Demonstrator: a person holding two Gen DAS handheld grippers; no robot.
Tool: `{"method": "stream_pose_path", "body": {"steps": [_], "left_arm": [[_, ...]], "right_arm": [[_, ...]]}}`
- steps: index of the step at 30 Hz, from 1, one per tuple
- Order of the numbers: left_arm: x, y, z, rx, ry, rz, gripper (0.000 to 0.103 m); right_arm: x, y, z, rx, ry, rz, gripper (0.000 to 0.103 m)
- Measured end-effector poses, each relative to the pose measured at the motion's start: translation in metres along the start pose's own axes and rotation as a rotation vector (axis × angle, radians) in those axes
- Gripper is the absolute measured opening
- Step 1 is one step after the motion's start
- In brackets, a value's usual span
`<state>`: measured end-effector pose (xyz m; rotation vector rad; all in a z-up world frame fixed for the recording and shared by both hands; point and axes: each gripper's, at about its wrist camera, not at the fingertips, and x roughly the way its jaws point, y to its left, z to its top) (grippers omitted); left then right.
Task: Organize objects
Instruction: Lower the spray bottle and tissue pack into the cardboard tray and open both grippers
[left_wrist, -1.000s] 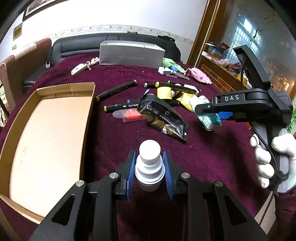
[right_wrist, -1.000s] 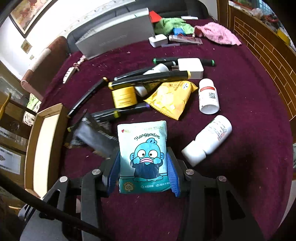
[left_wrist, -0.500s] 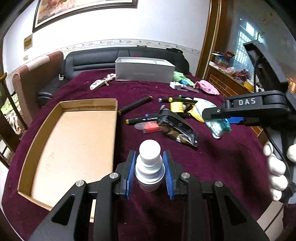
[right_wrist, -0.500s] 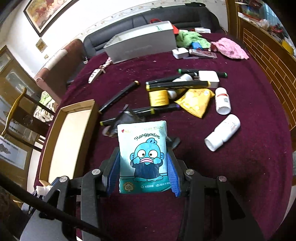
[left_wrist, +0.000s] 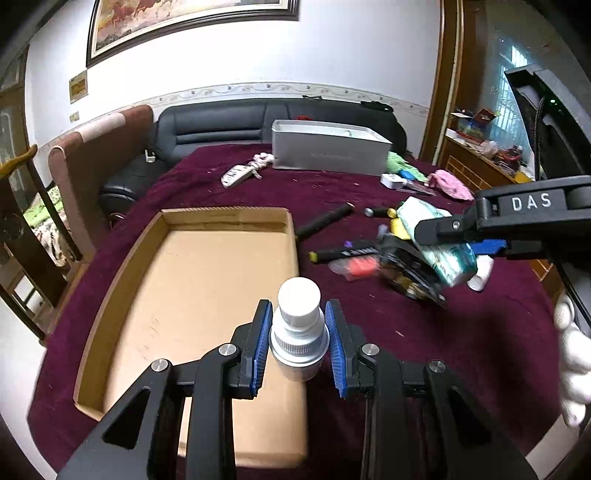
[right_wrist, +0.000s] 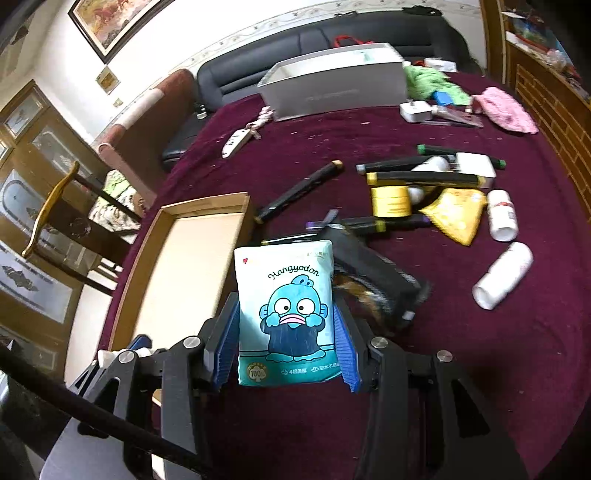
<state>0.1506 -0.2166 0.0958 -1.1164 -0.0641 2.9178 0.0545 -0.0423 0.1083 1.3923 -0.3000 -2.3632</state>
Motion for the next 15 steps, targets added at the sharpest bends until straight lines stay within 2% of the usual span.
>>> {"method": "stream_pose_path", "body": {"steps": [7,12,15], "left_arm": [[0.022,0.046,0.042,-0.048,0.002,0.028,0.025],[0.068,0.081,0.063,-0.118,0.074,-0.015,0.025],[0.096,0.096,0.067,-0.160,0.113,-0.028,0.025]], "right_arm": [[0.039,0.045,0.023,-0.012,0.044,0.090,0.045],[0.081,0.068,0.038,0.021,0.103,0.146,0.045],[0.112,0.072,0.048,0.059,0.128,0.135,0.045]]}}
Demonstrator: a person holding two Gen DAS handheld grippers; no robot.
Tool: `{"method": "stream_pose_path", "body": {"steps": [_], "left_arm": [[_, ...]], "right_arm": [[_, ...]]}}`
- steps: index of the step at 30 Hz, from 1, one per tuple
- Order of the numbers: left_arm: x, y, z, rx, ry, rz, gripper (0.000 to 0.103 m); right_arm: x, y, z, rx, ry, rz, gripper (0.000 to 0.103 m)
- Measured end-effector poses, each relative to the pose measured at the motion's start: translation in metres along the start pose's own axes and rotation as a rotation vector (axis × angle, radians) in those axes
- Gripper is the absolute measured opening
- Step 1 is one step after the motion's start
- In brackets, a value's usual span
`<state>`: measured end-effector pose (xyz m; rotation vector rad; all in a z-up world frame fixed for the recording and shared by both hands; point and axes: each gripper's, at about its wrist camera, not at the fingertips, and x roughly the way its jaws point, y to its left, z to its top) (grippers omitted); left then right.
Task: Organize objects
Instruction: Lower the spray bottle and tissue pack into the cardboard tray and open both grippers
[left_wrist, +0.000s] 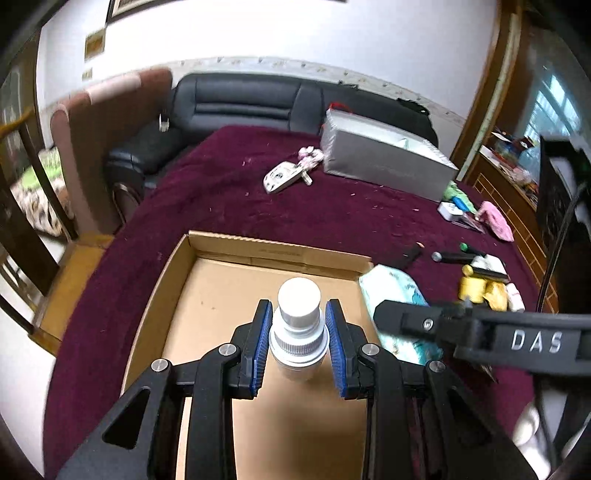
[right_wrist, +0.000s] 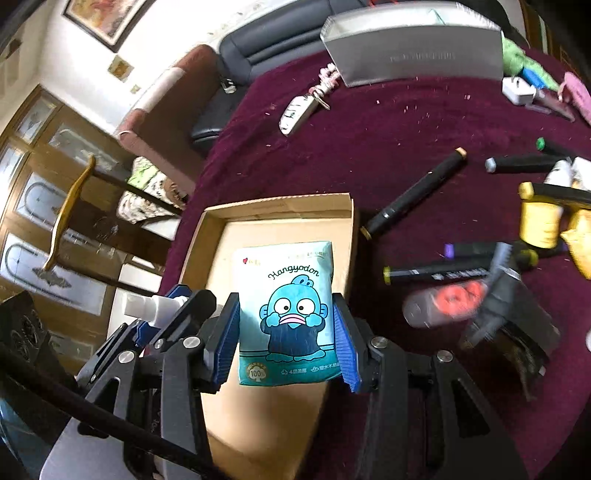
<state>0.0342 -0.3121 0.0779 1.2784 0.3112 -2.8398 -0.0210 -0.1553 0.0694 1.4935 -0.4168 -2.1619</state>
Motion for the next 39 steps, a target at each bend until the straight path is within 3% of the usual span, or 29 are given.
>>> {"method": "stream_pose_path", "body": {"steps": [8,15,25,31,35,37,39], "left_arm": [[0.046,0.021,0.010,-0.039,0.056,-0.006,0.025],[0.056,0.024,0.019,-0.045,0.052,-0.008,0.025],[0.058,0.032,0.022,-0.103,0.084,-0.032,0.028],[0.033,0.028,0.018,-0.080,0.039,-0.011,0.028],[0.007,0.028,-0.004,-0.103,-0.040,-0.027,0.029],[-0.001,0.030,-0.016,-0.129,-0.063,-0.040,0.037],[-0.007,0.030,-0.030,-0.149,-0.074,-0.064,0.038]], "right_arm": [[0.042,-0.007,0.020,0.063,0.028,-0.032,0.045],[0.052,-0.008,0.033,0.071,0.000,-0.085,0.049],[0.055,-0.009,0.036,0.083,-0.021,-0.083,0.053],[0.045,-0.007,0.034,0.072,-0.048,-0.092,0.053],[0.029,-0.007,0.026,0.048,-0.082,-0.090,0.053],[0.020,-0.009,0.018,0.039,-0.094,-0.084,0.053],[0.013,-0.013,0.008,0.042,-0.098,-0.072,0.053]]}}
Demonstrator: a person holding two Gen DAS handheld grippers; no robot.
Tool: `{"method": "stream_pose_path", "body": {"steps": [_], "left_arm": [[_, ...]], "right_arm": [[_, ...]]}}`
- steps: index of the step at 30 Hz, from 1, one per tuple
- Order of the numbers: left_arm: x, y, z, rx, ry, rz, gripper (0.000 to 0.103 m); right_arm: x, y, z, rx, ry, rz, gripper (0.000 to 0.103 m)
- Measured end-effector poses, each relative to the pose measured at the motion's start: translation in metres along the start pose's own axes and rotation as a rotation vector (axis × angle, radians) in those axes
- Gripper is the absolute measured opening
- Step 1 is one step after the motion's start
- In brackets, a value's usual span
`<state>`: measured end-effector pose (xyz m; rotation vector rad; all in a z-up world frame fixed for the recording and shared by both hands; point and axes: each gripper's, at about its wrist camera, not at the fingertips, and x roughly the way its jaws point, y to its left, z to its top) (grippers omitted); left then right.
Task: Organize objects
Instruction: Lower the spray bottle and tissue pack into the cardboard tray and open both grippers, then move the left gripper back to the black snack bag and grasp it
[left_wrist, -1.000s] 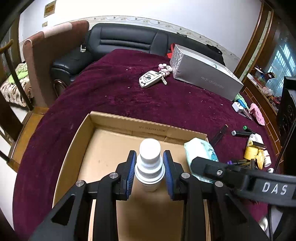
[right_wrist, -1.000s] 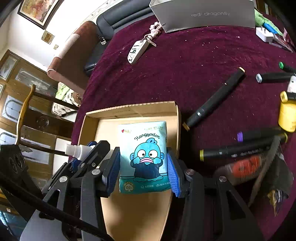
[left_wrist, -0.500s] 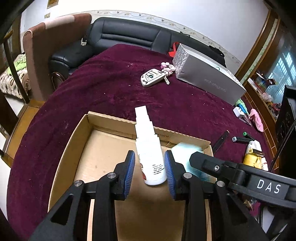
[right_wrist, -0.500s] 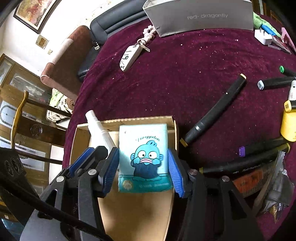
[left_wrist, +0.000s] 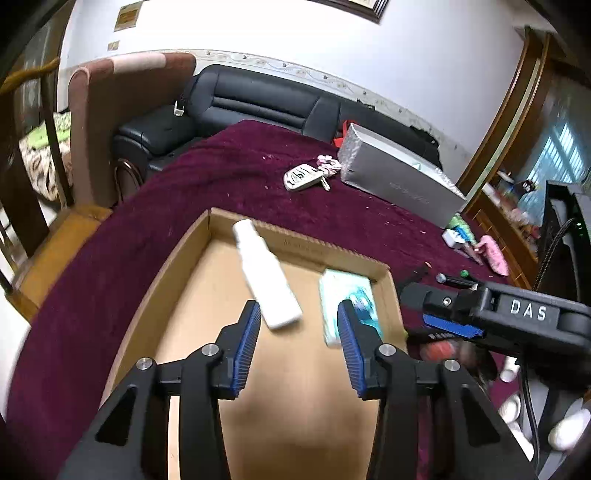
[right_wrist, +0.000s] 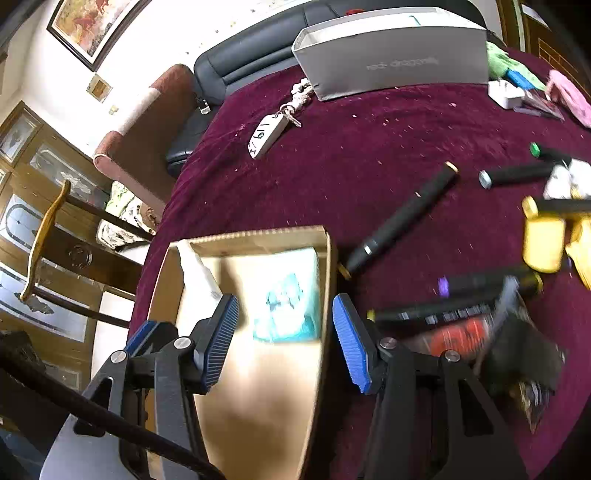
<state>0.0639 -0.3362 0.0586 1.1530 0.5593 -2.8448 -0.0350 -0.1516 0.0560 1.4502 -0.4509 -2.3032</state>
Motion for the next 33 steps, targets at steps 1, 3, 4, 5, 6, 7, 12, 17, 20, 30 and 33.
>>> {"method": "stream_pose_path", "body": {"steps": [1,3,4,5,6,7,12,17,20,30,33], "left_arm": [[-0.002,-0.002,-0.005,0.004,-0.001,-0.002,0.038],[0.000,-0.009,-0.015,0.037,0.014,0.006,0.038],[0.001,-0.014,-0.018,0.057,0.024,0.016,0.038],[0.001,-0.018,-0.019,0.072,0.024,0.029,0.038],[-0.001,-0.020,-0.019,0.076,0.017,0.032,0.038],[-0.001,-0.022,-0.020,0.079,0.020,0.032,0.038],[-0.004,-0.029,-0.033,0.069,0.056,0.032,0.038],[-0.015,-0.036,-0.038,0.081,0.041,0.057,0.038],[-0.024,-0.047,-0.040,0.091,0.035,0.065,0.038],[-0.050,-0.124,-0.053,0.281,-0.022,0.043,0.048],[-0.045,-0.141,-0.056,0.302,-0.005,0.028,0.048]], "right_arm": [[-0.004,-0.003,-0.006,0.004,0.002,0.011,0.053],[-0.007,-0.006,-0.013,0.007,0.005,0.020,0.053],[-0.009,-0.007,-0.018,0.009,0.007,0.028,0.053],[-0.012,-0.009,-0.022,0.014,0.009,0.036,0.053],[-0.014,-0.010,-0.025,0.019,0.010,0.043,0.053],[-0.017,-0.012,-0.028,0.024,0.008,0.052,0.053],[-0.041,-0.026,-0.041,0.034,-0.018,0.075,0.053],[-0.061,-0.049,-0.053,0.067,-0.041,0.087,0.053],[-0.075,-0.065,-0.057,0.082,-0.068,0.081,0.053],[-0.133,-0.112,-0.068,0.071,-0.230,-0.030,0.053],[-0.151,-0.127,-0.071,0.061,-0.282,-0.066,0.056]]}}
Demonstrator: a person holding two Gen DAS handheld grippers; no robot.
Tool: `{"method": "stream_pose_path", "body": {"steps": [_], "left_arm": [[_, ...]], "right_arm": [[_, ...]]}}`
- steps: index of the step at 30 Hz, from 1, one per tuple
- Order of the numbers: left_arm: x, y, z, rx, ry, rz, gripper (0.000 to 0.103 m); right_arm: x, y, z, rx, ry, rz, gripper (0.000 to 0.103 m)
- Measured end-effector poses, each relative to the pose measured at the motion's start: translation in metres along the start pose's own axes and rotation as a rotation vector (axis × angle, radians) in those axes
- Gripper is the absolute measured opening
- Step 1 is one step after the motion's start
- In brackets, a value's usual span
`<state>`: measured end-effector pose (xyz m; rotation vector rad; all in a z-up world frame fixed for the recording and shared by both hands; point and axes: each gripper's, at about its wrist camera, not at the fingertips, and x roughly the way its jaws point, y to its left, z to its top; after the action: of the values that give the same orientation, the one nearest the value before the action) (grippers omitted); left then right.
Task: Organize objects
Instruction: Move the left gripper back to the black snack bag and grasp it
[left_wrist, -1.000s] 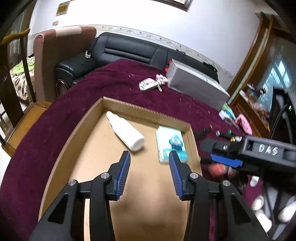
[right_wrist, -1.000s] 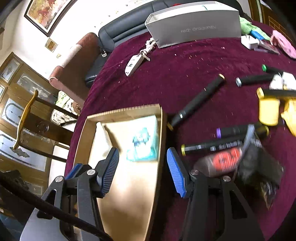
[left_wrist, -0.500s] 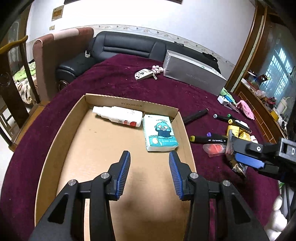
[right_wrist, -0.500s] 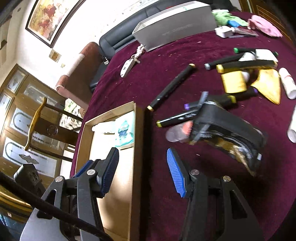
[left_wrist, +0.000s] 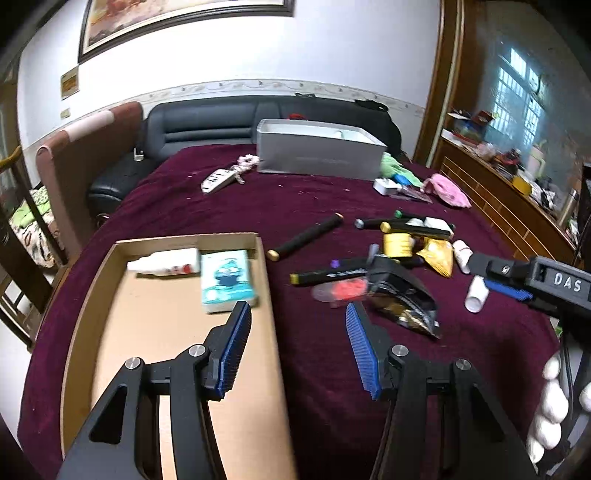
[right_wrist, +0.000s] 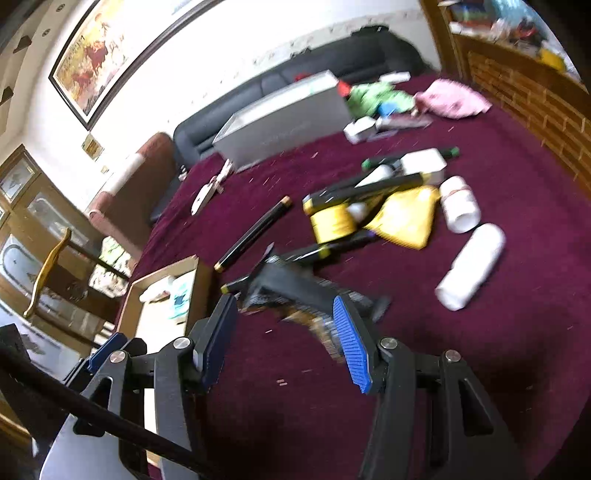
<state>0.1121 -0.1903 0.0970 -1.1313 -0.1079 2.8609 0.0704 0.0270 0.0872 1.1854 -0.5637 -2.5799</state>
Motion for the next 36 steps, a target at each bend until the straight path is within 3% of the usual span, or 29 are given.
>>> {"method": "stream_pose_path", "body": {"steps": [3,17,36], "left_arm": [[0.007,-0.012,-0.001,0.003,0.031,-0.010,0.048],[0.043,-0.059,-0.002,0.048,0.115,0.036,0.047],[0.080,-0.098,0.006,0.122,0.169,0.075,0.047]], "right_arm": [[-0.014,-0.021,0.002,0.016,-0.049,-0.029,0.062],[-0.005,-0.122,0.004,0.158,-0.090,-0.111,0.061],[0.002,-0.161,0.001,0.224,-0.101,-0.063,0.061]]}}
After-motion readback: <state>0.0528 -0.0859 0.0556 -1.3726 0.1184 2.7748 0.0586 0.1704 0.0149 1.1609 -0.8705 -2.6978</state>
